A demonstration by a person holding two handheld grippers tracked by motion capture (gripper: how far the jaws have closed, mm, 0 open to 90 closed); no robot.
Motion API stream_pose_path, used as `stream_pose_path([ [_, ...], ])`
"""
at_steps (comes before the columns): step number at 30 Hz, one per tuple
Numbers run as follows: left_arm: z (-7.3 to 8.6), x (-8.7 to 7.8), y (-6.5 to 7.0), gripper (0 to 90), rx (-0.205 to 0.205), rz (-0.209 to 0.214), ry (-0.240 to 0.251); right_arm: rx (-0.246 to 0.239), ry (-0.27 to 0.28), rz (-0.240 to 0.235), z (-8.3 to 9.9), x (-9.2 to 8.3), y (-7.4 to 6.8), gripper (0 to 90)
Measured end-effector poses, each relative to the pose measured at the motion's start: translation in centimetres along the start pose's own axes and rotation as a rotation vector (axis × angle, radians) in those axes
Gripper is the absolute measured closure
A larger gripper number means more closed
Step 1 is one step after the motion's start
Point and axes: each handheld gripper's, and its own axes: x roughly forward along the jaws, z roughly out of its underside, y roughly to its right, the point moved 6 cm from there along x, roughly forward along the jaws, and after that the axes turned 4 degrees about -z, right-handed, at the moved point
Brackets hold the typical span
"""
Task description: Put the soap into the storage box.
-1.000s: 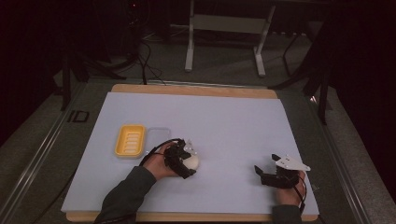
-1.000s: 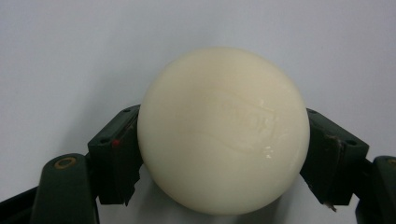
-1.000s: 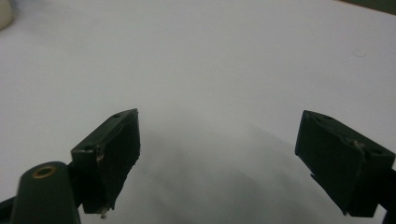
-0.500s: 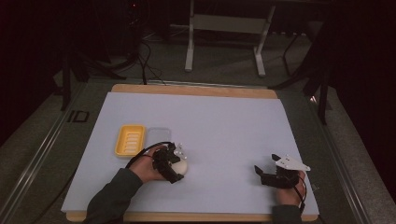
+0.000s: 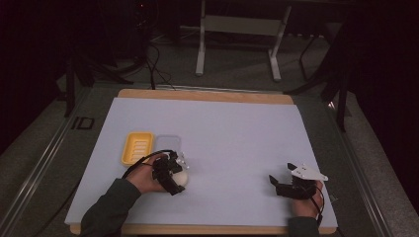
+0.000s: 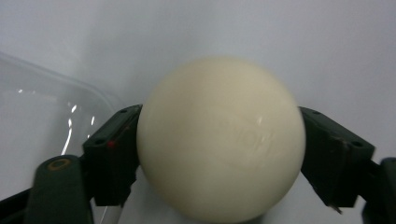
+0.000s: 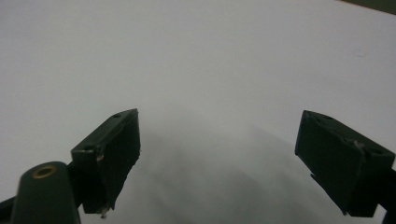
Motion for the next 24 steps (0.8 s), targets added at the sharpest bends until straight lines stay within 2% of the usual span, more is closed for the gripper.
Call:
stream_pose_path([
  [5,-0.31,0.21,0.06,20.1,0.037,-0.020,-0.045,0.000,-0.001,-0.001,0.00,0.01,-0.01,14.2],
  [10,-0.34,0.27,0.11,21.1,0.059,-0.036,-0.064,0.000,-0.001,-0.001,0.00,0.01,-0.01,14.2],
  [17,-0.43,0.22,0.15,23.1,0.072,-0.032,-0.092,-0.001,-0.004,0.000,0.01,0.03,-0.02,14.2],
  [18,-0.40,0.15,0.36,23.2,0.092,-0.022,-0.106,0.000,-0.003,0.000,0.01,0.02,-0.01,14.1],
  [20,-0.34,0.09,0.61,23.2,0.107,-0.015,-0.117,0.000,-0.003,0.000,0.01,0.02,-0.01,14.2],
  [24,-0.35,0.10,0.74,23.0,0.111,-0.017,-0.125,0.000,-0.004,-0.001,0.01,0.04,-0.02,14.2],
])
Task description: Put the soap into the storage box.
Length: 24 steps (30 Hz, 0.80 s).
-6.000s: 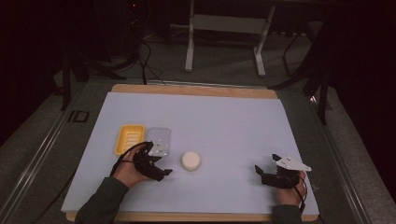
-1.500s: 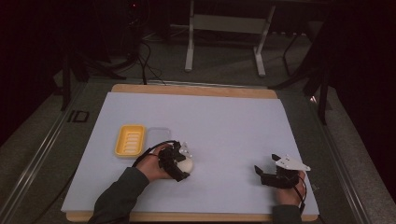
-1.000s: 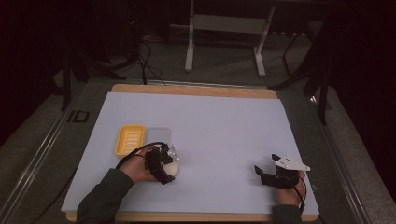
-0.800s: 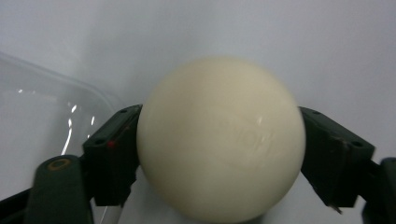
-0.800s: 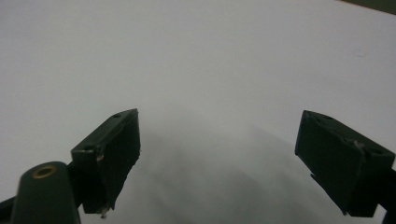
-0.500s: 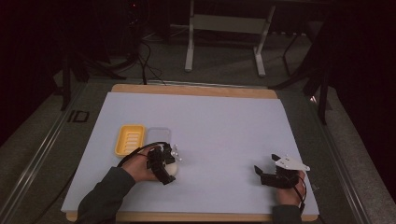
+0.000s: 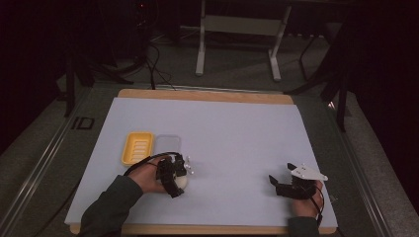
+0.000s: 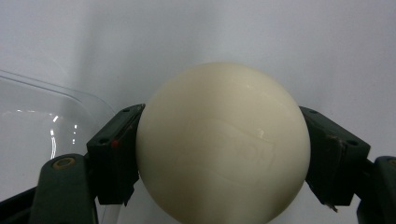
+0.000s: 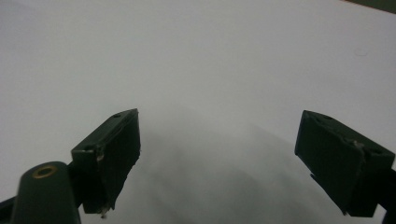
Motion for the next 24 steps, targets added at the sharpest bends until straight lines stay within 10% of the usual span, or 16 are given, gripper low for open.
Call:
stream_pose_path([
  [24,0.13,0.32,0.50,15.7,0.020,0.067,-0.040,-0.004,-0.003,-0.001,0.00,0.03,-0.01,14.2],
])
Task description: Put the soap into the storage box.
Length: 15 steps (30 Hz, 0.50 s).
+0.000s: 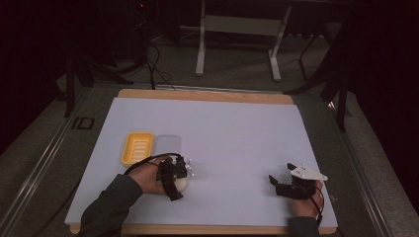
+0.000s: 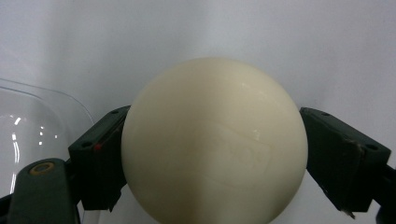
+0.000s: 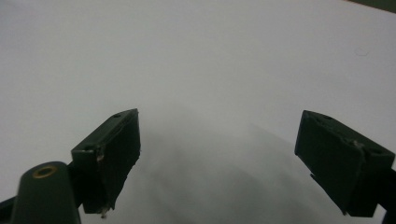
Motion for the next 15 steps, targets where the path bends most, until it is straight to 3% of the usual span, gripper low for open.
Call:
stream_pose_path([
  [7,0.10,-0.24,-0.17,23.2,-0.002,-0.004,0.010,0.000,-0.001,-0.001,0.01,0.01,-0.02,14.2],
  [15,-0.03,-0.33,-0.16,23.7,0.018,-0.010,-0.008,0.000,-0.003,-0.001,0.01,0.03,-0.02,14.2],
])
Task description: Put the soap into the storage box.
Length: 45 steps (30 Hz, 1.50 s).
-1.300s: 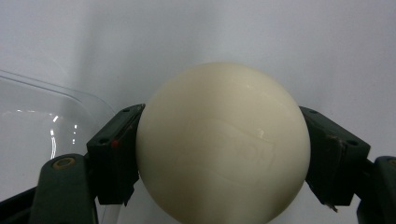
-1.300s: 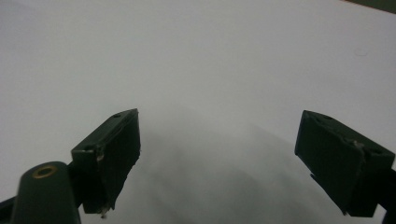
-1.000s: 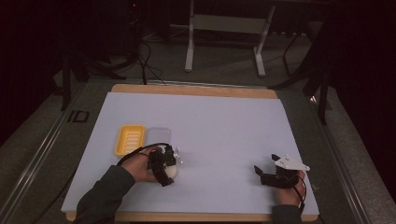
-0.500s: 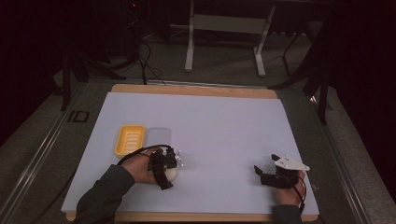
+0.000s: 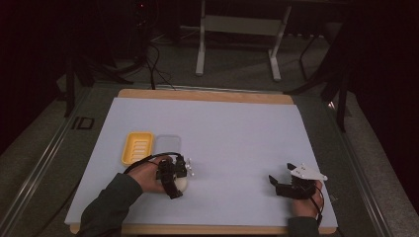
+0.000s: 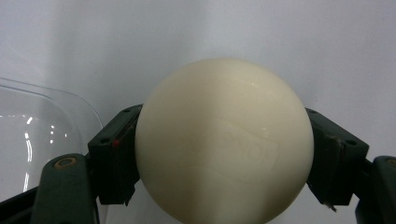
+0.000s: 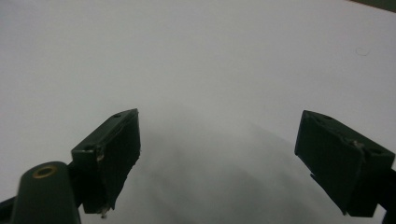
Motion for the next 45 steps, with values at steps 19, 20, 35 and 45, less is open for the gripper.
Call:
stream_pose_path([
  [19,0.7,-1.8,-1.1,23.8,0.006,-0.047,-0.038,0.000,0.000,-0.001,0.0,0.0,0.0,14.2],
  [20,0.8,-2.1,-1.2,23.8,0.001,-0.047,-0.036,0.000,0.000,-0.001,0.0,0.0,0.0,14.2],
  [35,1.2,-3.8,-2.6,23.8,-0.036,-0.061,-0.008,-0.001,0.000,-0.001,0.0,0.0,0.0,14.3],
  [45,2.2,-4.6,-3.9,23.8,-0.071,-0.049,0.002,0.001,0.000,-0.001,0.0,0.0,0.0,14.3],
])
